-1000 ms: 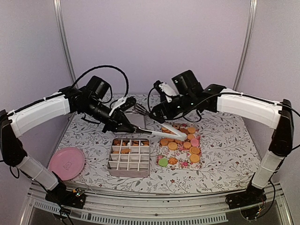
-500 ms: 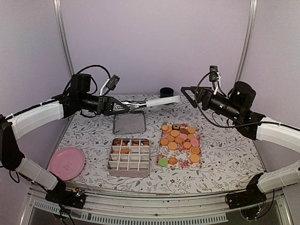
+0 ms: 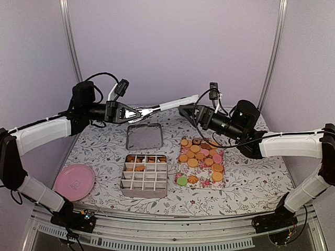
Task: Pack the cookies
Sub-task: Pass from the left arm to the right
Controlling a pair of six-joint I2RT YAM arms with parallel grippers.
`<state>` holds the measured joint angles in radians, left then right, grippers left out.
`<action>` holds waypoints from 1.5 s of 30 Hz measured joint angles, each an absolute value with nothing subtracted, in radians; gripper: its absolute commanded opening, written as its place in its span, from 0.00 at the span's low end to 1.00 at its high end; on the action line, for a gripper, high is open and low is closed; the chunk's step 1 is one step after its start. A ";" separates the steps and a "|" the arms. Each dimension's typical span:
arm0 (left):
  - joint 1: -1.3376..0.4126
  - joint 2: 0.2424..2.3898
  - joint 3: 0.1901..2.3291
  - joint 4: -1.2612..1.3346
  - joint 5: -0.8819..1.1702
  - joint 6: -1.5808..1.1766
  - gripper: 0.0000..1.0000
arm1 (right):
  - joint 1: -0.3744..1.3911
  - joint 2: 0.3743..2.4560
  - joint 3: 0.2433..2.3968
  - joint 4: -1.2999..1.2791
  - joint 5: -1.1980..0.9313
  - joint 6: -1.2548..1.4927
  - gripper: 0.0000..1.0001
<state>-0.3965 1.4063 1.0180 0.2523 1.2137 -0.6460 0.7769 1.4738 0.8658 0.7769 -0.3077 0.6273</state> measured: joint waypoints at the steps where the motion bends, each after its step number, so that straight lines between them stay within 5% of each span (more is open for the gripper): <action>1: -0.393 1.406 1.018 0.256 1.213 -0.650 0.00 | 0.788 1.495 0.879 0.791 -0.304 0.636 0.95; 29: -0.355 1.401 0.987 0.312 1.190 -0.664 0.03 | 0.816 1.730 1.108 0.856 -0.334 0.780 0.47; 33: -0.352 1.401 0.986 0.263 1.169 -0.620 0.12 | 0.810 1.729 1.114 0.817 -0.328 0.778 0.44; 39: -0.350 1.401 0.982 0.217 1.147 -0.570 0.09 | 0.797 1.729 1.117 0.781 -0.339 0.774 0.42; 45: -0.349 1.401 0.971 0.194 1.147 -0.532 0.39 | 0.790 1.729 1.119 0.770 -0.364 0.777 0.38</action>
